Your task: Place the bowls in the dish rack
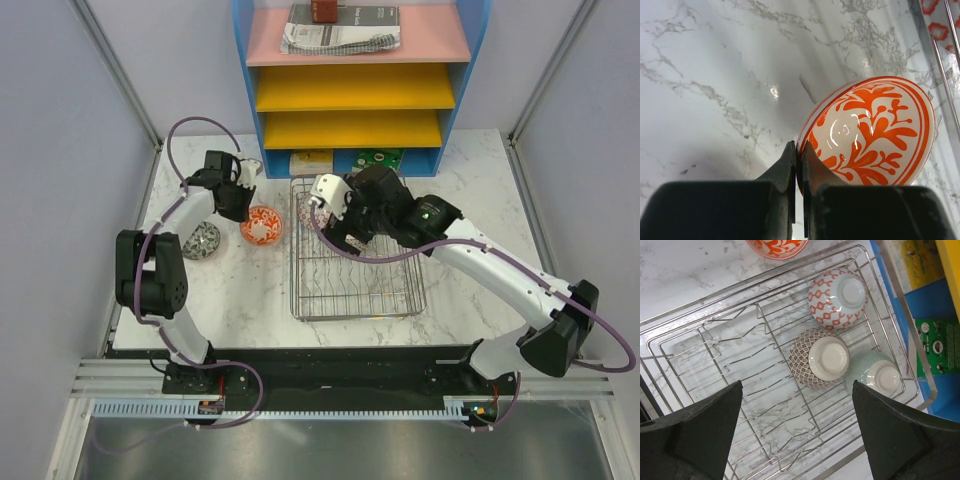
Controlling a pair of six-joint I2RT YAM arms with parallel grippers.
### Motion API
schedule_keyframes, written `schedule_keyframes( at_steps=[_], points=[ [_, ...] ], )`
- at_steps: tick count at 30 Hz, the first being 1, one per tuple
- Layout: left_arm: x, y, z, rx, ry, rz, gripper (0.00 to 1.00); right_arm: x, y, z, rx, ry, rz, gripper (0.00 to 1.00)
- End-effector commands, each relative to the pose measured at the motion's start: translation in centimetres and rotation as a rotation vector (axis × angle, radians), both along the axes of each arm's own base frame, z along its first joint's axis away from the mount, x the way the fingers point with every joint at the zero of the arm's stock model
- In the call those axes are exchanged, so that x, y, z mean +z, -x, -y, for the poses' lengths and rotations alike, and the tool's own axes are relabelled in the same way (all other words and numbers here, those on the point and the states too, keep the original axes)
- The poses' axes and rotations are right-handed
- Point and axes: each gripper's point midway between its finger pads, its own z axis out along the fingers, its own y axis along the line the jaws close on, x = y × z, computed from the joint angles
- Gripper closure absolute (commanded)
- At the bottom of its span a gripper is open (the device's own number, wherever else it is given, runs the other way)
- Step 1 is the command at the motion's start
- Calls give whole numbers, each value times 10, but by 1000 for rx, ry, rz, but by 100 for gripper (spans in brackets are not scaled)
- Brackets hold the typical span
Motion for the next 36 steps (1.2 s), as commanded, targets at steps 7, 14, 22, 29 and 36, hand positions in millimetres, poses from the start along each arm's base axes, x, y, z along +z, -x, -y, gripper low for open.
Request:
schedule_keyframes(
  at_steps=[7,14,22,29,36],
  points=[
    [68,12,-25,-15,-13,122,98,16,18,-44,133,20,55,2],
    [90,27,-22,-45,1,148,98,42,30,-71,171,-79,49,2],
    [90,47,-14,-135,10,122,98,30,46,-97,236,-20,58,2],
    [60,59,-8,-201,31,51,98,22,55,-103,277,-10,43,2],
    [44,48,-1,-220,57,12,98,-3,69,-114,338,76,49,2]
  ],
)
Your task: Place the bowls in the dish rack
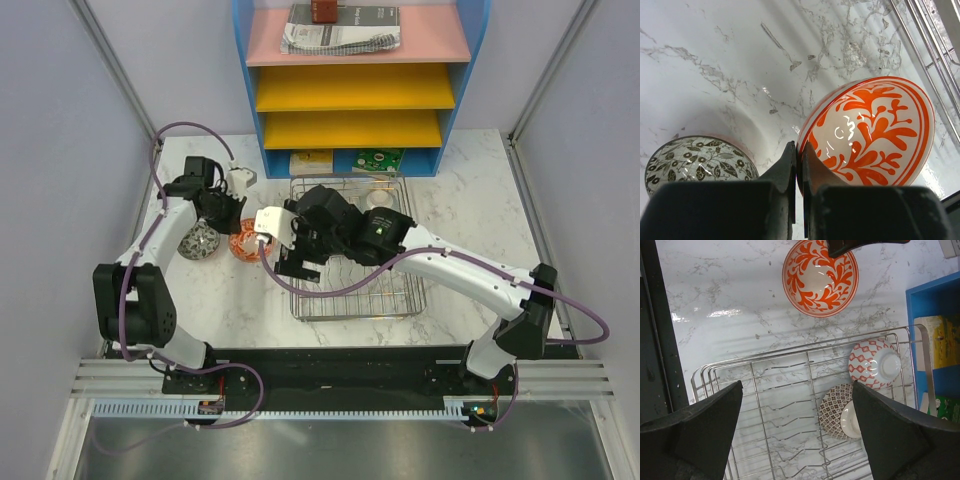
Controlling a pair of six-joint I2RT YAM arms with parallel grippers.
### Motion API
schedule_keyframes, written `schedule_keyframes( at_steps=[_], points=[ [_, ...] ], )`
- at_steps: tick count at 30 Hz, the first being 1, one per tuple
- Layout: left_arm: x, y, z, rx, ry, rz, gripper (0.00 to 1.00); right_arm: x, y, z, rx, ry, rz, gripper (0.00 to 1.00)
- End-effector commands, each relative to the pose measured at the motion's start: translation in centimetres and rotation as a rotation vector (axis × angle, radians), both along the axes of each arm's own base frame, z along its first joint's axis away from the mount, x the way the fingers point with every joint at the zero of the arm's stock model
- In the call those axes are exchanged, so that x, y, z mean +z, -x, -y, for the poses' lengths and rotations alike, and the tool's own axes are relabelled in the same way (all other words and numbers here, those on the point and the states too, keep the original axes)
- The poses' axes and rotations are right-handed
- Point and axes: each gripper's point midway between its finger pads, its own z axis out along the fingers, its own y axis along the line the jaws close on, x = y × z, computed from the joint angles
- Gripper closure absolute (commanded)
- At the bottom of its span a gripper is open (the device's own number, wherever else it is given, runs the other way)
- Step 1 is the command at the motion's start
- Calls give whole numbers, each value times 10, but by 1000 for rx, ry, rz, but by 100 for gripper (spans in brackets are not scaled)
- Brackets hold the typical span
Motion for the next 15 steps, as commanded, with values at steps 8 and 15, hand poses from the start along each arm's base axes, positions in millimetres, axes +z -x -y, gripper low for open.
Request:
schedule_keyframes(
  at_steps=[8,15],
  points=[
    [-29,-58,7,40,20,36,98,-9,6,-13,29,58,56,2],
    [-50,-74,15,34,53,-15,98,-14,6,-11,31,74,58,2]
  ],
)
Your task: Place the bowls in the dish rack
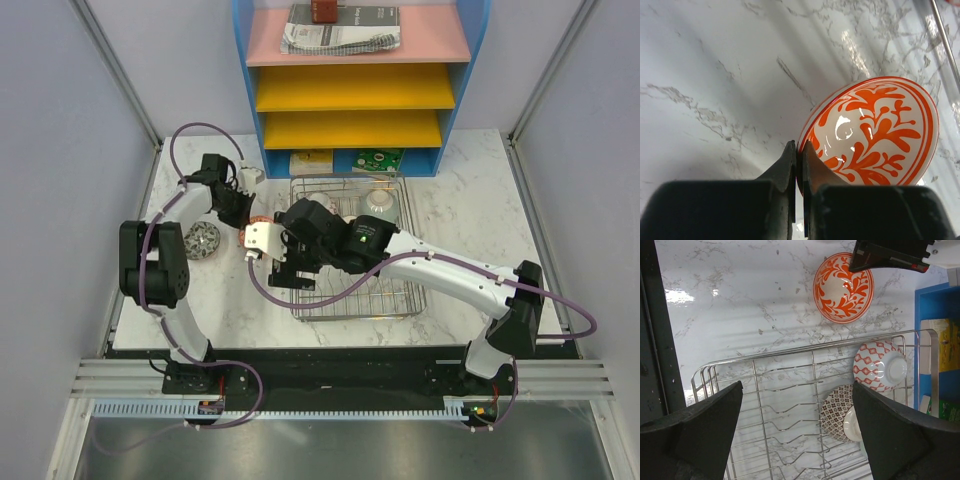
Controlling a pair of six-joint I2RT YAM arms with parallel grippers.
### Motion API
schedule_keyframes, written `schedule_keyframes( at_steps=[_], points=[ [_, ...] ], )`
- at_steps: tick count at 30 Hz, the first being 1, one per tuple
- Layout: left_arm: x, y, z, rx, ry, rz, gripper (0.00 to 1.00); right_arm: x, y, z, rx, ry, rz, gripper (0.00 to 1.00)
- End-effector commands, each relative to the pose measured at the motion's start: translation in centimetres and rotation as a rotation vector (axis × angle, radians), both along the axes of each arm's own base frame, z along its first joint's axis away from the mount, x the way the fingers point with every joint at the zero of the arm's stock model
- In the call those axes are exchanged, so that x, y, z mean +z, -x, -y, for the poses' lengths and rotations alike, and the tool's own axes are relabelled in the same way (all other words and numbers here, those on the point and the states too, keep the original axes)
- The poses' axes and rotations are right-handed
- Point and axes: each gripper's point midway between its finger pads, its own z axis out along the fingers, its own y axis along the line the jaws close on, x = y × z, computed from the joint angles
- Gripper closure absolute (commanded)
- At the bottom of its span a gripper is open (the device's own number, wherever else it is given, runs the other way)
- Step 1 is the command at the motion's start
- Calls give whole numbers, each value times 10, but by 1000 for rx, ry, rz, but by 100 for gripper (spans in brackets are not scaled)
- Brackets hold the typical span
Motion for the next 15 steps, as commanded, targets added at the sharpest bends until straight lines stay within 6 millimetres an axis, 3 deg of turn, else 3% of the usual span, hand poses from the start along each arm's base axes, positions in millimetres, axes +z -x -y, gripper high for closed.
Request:
schedule_keyframes(
  at_steps=[1,5,15],
  points=[
    [8,-33,8,15,33,76,98,8,-2,1,1,-8,29,2],
    [9,-35,7,16,31,86,92,5,-3,1,4,2,31,2],
    [16,-32,3,21,7,108,51,7,-5,-2,4,-1,37,2]
  ],
)
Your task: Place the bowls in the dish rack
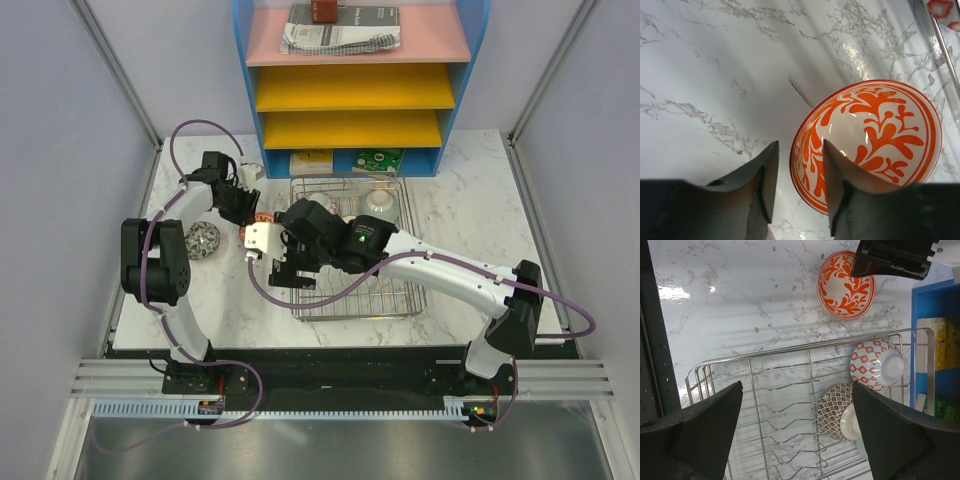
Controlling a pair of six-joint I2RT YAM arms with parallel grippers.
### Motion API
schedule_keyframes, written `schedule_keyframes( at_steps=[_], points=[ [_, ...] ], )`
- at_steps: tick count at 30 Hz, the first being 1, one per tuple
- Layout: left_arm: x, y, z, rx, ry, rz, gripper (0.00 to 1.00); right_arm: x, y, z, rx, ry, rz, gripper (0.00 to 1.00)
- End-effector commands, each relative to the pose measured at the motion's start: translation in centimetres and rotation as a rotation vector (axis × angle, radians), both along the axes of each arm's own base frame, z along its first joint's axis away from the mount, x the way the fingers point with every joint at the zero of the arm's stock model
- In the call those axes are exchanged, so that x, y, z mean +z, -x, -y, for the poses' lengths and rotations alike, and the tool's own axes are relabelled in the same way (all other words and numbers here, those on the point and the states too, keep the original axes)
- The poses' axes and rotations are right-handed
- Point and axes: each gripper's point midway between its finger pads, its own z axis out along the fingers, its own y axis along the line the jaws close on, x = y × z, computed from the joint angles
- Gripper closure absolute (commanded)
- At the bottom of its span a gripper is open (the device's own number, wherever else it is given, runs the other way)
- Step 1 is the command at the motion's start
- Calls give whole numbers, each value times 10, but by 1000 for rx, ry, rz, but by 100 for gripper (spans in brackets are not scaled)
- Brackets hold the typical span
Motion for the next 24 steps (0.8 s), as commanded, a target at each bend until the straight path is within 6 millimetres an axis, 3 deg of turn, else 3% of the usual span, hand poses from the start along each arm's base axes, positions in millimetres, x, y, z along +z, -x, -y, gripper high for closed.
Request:
schedule_keyframes(
  at_steps=[1,5,7,10,11,13,14,15,17,18,20,22,23,24],
  points=[
    [16,-11,-2,11,-8,66,47,9,-3,-3,4,-13,23,2],
    [34,-14,-6,55,13,101,30,3,-6,-5,19,15,41,2],
    [55,-15,-8,70,38,147,14,2,-9,-6,25,26,58,2],
    [87,-14,-9,85,97,211,10,1,-15,-11,49,43,86,2],
    [98,-12,-7,89,132,228,1,-3,-16,-13,55,55,90,2],
    [116,-11,-24,135,170,272,0,-3,-23,-17,69,71,122,2],
    [138,-6,-26,149,209,316,0,-10,-26,-20,77,87,128,2],
    [142,-2,-42,193,218,329,0,-10,-28,-23,96,99,150,2],
    [165,8,-53,215,236,393,0,-22,-35,-31,108,124,158,2],
    [162,16,-65,247,230,396,0,-20,-38,-36,113,120,170,2],
    [165,26,-75,263,214,426,0,-32,-45,-47,130,135,170,2],
    [166,43,-85,289,203,455,0,-30,-52,-58,141,116,171,2],
    [168,49,-88,301,196,470,0,-45,-57,-65,151,125,147,2],
    [167,60,-96,328,191,482,0,-40,-61,-72,150,105,151,2]
  ],
)
